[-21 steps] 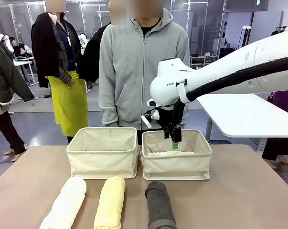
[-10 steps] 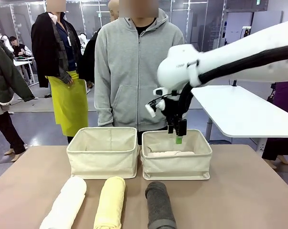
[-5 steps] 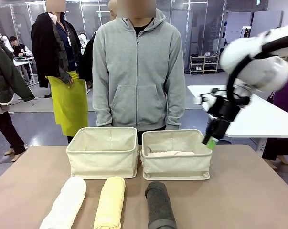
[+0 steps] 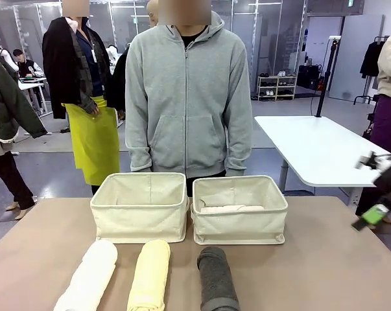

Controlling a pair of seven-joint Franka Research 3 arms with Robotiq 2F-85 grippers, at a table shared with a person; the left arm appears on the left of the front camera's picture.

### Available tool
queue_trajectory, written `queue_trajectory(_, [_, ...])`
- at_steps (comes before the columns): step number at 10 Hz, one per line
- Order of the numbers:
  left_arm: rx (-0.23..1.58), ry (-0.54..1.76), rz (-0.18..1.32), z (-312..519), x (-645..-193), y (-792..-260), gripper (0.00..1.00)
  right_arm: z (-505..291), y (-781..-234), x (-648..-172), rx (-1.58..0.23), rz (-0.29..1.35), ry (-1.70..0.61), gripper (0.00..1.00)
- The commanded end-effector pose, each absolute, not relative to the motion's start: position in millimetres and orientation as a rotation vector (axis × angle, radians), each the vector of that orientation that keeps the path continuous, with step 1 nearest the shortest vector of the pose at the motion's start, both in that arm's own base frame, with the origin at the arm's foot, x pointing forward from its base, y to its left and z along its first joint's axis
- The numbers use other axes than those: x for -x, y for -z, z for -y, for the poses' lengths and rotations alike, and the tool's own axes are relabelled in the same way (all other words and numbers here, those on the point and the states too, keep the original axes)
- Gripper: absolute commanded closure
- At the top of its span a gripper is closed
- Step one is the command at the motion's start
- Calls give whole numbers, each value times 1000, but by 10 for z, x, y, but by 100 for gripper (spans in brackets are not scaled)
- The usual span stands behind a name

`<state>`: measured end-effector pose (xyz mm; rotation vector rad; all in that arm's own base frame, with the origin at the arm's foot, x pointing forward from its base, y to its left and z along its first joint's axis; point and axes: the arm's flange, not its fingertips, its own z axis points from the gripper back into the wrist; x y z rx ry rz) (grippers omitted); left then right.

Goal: Divide the towels into two baskets.
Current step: Pick up one hotel-folded towel from the bottom of the table and place it in the Fabric basket indicated by the person.

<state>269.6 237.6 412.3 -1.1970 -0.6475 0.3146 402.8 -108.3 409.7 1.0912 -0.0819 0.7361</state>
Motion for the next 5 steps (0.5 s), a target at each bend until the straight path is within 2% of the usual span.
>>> queue_trajectory(1, [1213,-303,665,-2398,-2680,-4128,0,1451,-3879,-3685,-1196,175,-562,0])
queue_trajectory(5, [1213,-303,665,-2398,-2680,-4128,0,1918,-3260,-2939,-1339,350,-374,0])
